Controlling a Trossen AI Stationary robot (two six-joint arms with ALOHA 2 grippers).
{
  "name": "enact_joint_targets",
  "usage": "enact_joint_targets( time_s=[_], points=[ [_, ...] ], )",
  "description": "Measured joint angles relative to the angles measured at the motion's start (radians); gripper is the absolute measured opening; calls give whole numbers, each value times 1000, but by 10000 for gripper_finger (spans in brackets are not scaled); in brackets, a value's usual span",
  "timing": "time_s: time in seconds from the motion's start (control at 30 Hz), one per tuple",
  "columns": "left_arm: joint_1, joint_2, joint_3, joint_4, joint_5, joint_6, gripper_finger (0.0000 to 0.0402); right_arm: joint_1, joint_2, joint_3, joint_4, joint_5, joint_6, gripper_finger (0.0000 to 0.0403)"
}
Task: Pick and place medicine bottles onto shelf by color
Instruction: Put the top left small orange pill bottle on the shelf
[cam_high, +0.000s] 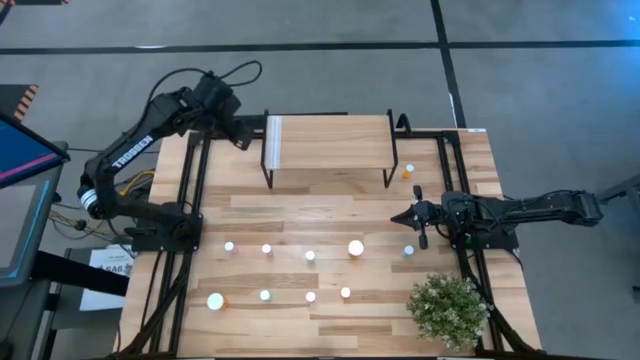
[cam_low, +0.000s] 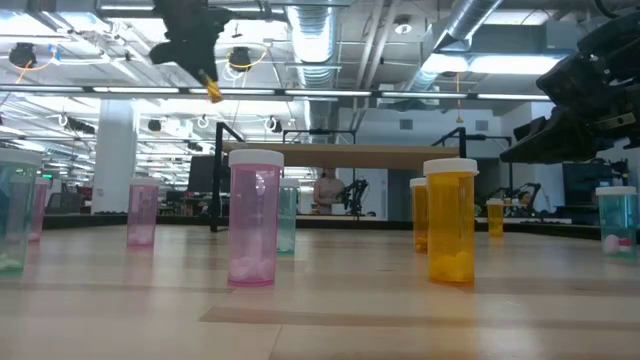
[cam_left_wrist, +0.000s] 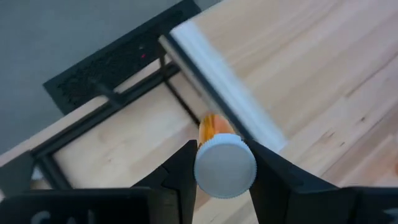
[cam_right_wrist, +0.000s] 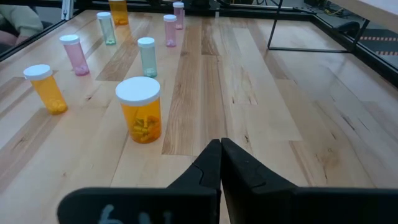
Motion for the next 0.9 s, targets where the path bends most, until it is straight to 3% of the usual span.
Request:
enact_joint_targets(
  time_s=[0.63, 0.9],
  points=[
    [-68, 462, 433, -55, -11, 138, 104, 0, 0, 0, 0, 0, 0, 33],
    [-67, 601, 520, -185, -82, 208, 104, 0, 0, 0, 0, 0, 0, 33]
  ],
)
